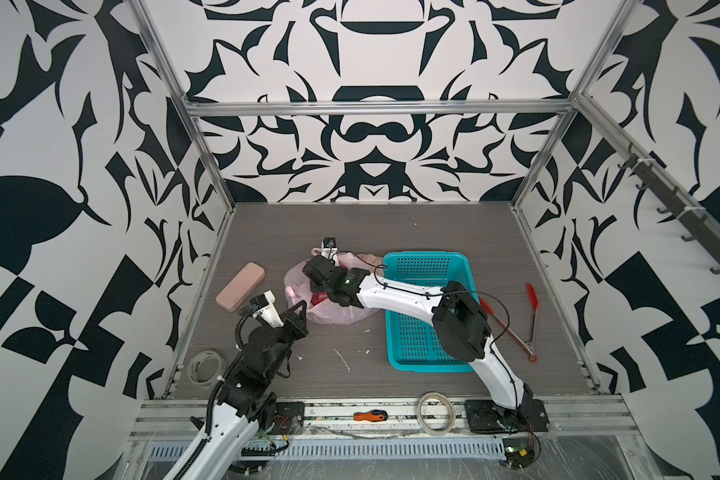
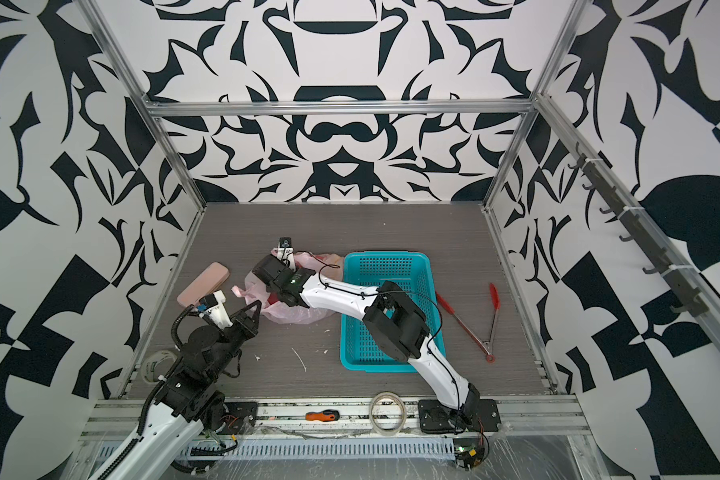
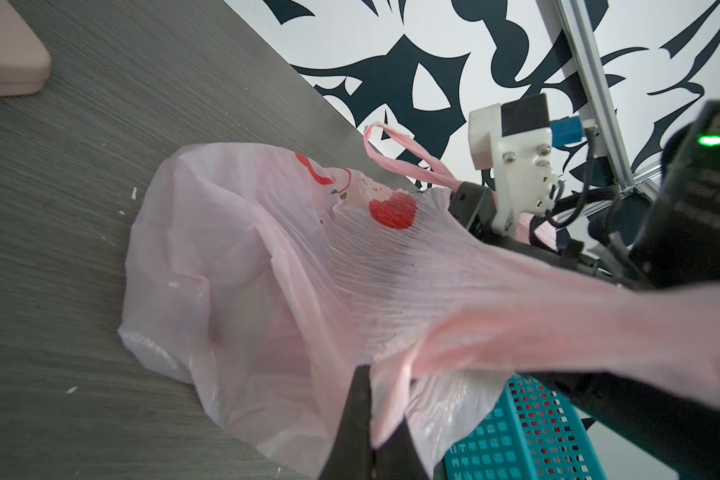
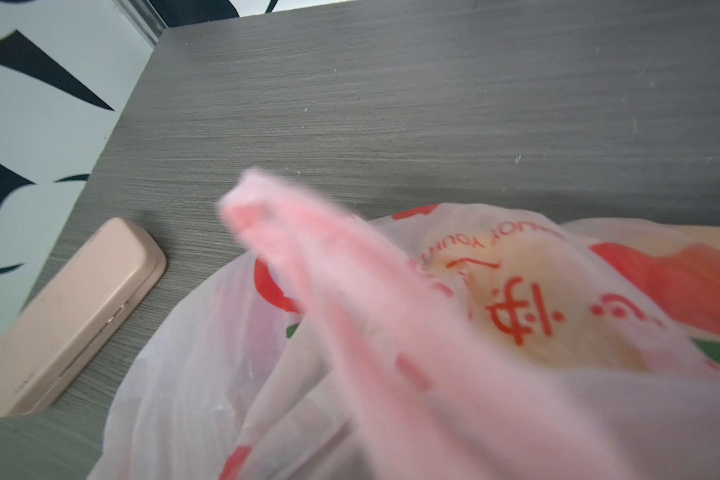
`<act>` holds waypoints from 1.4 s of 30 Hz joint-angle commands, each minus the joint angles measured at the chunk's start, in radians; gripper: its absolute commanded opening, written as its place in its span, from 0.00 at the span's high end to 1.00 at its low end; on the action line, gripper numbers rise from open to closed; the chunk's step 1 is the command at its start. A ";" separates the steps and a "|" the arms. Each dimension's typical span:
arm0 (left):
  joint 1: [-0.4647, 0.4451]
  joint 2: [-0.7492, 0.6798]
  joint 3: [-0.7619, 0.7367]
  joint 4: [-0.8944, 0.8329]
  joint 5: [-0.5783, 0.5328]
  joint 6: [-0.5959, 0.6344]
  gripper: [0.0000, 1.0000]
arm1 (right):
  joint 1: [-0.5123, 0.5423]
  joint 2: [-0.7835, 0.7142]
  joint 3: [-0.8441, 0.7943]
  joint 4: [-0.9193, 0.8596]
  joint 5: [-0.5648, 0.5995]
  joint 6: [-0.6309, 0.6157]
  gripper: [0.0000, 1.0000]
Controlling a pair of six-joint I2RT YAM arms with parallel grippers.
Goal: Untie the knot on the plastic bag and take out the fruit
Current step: 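Push the right gripper into the bag mouth and grasp the banana stem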
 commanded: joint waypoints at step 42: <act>0.002 0.363 0.102 0.308 -0.033 0.065 1.00 | 0.037 -0.268 -0.118 0.066 -0.229 -0.214 1.00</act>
